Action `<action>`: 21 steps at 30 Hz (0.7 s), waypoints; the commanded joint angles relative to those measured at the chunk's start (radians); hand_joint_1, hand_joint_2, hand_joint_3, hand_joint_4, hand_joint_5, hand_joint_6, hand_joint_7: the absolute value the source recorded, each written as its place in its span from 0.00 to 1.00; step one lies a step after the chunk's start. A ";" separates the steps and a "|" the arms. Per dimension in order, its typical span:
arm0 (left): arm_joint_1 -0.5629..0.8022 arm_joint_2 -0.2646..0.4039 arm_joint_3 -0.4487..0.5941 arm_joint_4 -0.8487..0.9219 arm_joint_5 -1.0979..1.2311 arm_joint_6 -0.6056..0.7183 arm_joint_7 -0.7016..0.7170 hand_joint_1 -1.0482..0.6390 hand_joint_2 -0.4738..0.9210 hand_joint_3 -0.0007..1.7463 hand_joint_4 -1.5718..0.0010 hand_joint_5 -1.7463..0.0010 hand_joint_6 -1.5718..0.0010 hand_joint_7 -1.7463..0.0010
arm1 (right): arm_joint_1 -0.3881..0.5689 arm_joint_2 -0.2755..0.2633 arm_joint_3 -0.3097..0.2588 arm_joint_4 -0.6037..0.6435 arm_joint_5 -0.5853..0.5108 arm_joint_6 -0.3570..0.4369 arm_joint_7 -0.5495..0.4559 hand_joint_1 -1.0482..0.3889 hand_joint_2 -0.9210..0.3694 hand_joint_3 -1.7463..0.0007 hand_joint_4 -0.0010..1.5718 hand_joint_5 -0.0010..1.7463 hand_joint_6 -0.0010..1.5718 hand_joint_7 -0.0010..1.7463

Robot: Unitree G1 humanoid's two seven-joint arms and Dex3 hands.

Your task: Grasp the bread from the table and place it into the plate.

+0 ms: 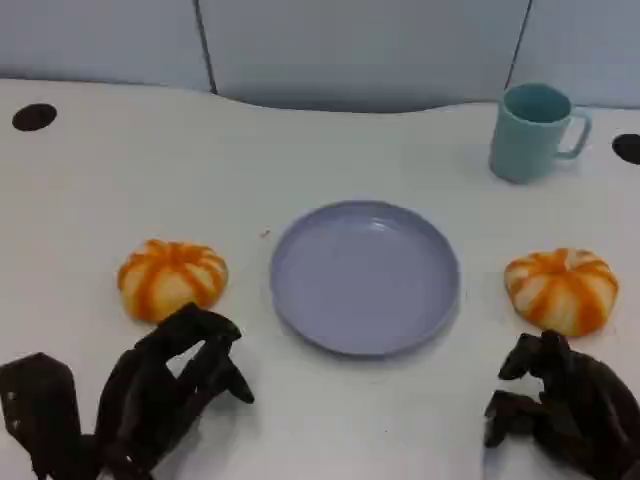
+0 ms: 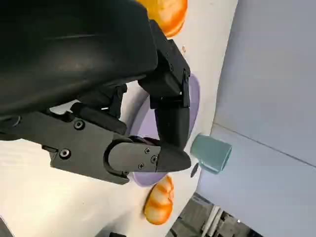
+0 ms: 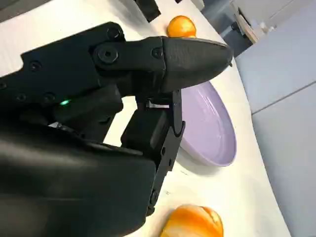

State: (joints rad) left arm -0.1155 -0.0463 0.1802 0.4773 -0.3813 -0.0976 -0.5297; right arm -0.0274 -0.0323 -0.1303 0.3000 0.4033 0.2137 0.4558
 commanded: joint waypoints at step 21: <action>-0.008 0.015 0.003 -0.002 -0.005 0.001 0.010 0.28 1.00 0.17 0.57 0.00 0.63 0.20 | 0.006 -0.005 -0.001 0.007 -0.011 0.012 -0.017 0.40 0.00 0.74 0.82 0.66 0.74 0.61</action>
State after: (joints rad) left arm -0.1154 -0.0465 0.1785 0.4751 -0.3819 -0.0965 -0.5180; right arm -0.0275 -0.0317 -0.1294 0.2977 0.3998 0.2155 0.4488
